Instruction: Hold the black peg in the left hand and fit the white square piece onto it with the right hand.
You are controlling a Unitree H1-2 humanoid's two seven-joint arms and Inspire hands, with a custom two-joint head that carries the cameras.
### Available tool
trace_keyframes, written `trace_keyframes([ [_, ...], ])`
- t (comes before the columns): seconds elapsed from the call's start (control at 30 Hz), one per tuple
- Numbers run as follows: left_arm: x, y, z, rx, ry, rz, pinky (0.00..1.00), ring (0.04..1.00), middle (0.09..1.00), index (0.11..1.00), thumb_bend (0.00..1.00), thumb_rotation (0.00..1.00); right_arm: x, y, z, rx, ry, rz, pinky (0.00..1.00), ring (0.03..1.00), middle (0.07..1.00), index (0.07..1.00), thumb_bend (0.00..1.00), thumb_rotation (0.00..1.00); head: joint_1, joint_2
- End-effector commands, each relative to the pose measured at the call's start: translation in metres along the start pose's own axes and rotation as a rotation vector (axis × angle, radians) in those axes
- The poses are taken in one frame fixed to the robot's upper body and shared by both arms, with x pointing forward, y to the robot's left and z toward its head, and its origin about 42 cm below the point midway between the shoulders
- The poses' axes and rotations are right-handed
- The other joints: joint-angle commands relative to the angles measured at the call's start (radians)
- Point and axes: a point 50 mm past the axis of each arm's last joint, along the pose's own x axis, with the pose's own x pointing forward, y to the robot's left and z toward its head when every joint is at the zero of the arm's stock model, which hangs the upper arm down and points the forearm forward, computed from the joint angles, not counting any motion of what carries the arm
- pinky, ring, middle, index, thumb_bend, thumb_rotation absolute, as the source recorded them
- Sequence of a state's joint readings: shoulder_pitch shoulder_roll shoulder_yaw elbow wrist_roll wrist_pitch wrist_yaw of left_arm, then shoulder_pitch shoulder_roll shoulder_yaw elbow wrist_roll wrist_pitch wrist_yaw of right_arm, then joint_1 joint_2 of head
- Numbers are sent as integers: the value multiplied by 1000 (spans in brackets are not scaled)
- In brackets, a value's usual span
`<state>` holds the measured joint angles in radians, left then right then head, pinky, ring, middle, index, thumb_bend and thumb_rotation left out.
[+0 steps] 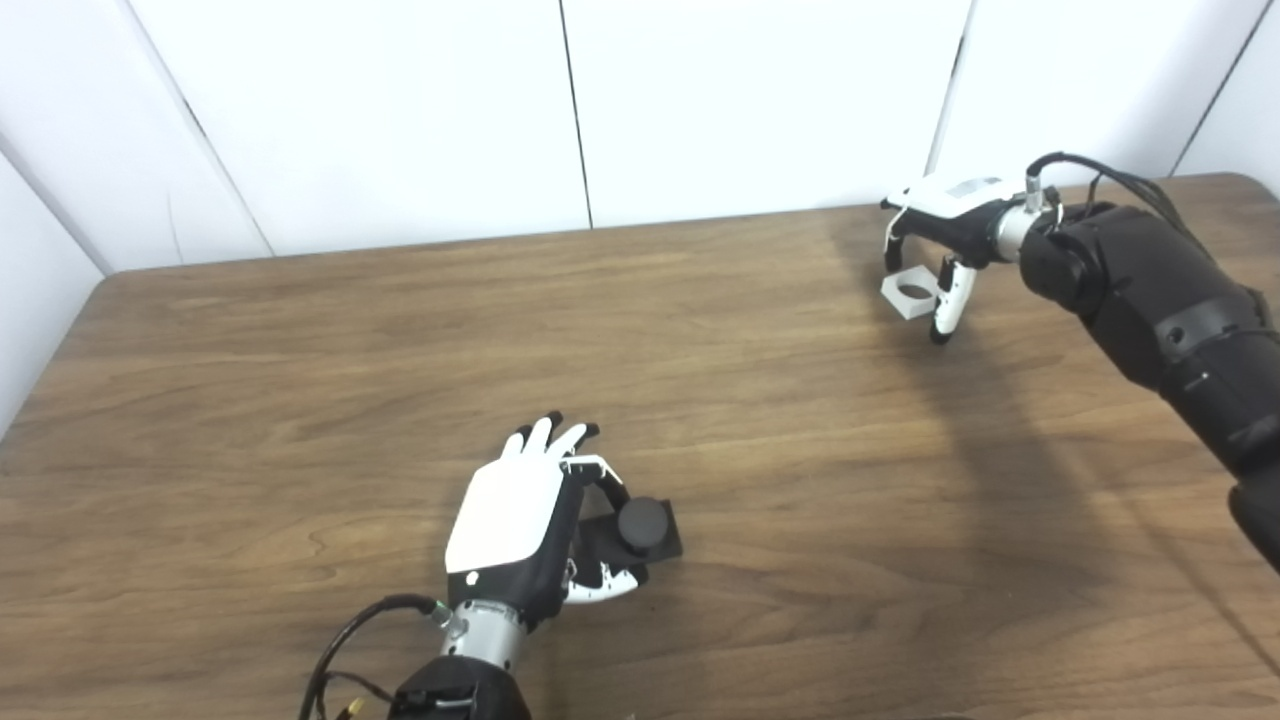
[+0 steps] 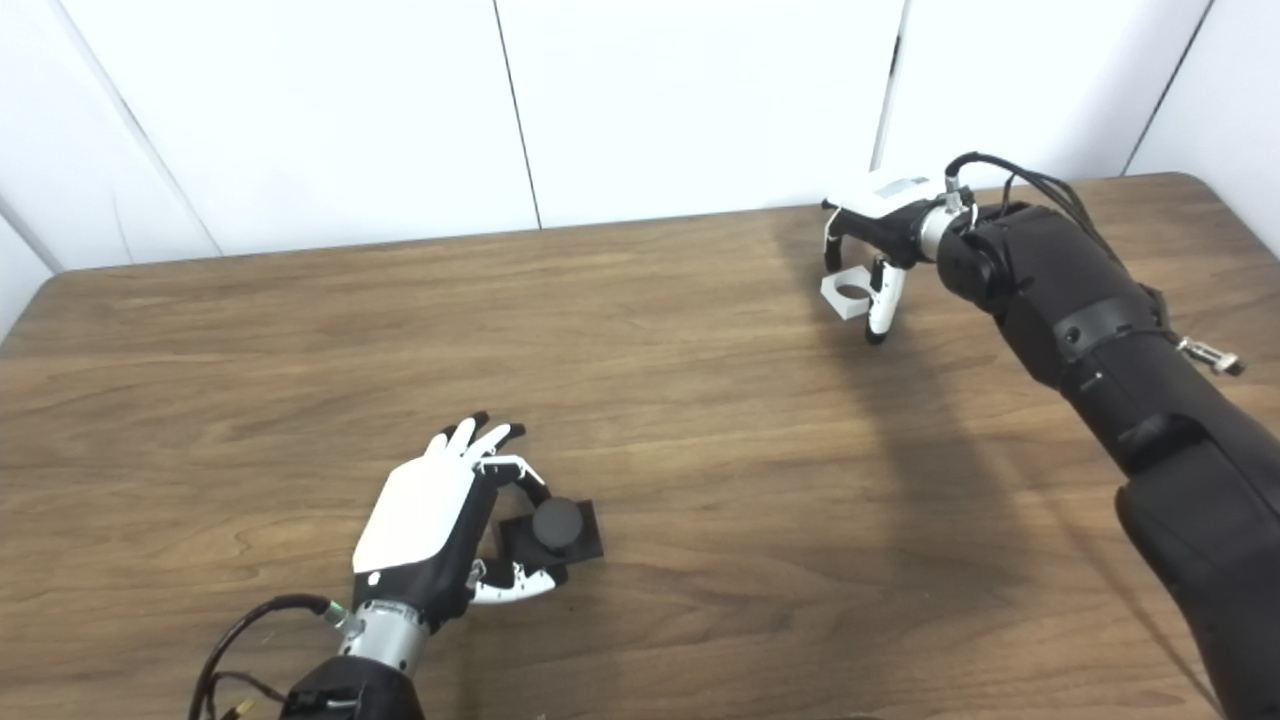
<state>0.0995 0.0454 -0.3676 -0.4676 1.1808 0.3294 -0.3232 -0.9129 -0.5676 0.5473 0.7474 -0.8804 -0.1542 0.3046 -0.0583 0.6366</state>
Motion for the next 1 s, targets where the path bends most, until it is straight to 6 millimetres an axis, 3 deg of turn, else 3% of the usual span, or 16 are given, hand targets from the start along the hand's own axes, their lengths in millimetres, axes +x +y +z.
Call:
trace_keyframes([
  [0.0,-5,1,0,3,16,22,1000,1000,922,493,508,58,1,-30,-6,-40,-5,-71,1000,1000,966,640,824,166,-1,1],
  [0.03,-5,1,0,2,16,22,1000,1000,922,493,508,58,1,-29,-6,-42,-9,-73,1000,1000,961,621,814,166,-1,0],
  [0.07,-5,1,0,2,16,22,1000,1000,923,493,508,58,0,-29,-7,-43,-12,-75,1000,1000,956,558,673,156,-1,0],
  [0.1,-5,1,0,2,17,22,1000,1000,923,493,508,58,0,-29,-7,-43,-16,-78,1000,1000,953,526,601,150,-3,-1],
  [0.2,-4,1,0,-3,18,24,1000,1000,921,492,509,56,-1,-28,-9,-49,-25,-81,1000,997,931,491,529,142,-4,-3],
  [0.97,-1,3,-1,-8,11,29,1000,1000,922,493,508,57,-6,-29,-14,-46,-39,-105,1000,997,903,488,525,141,-8,-13],
])
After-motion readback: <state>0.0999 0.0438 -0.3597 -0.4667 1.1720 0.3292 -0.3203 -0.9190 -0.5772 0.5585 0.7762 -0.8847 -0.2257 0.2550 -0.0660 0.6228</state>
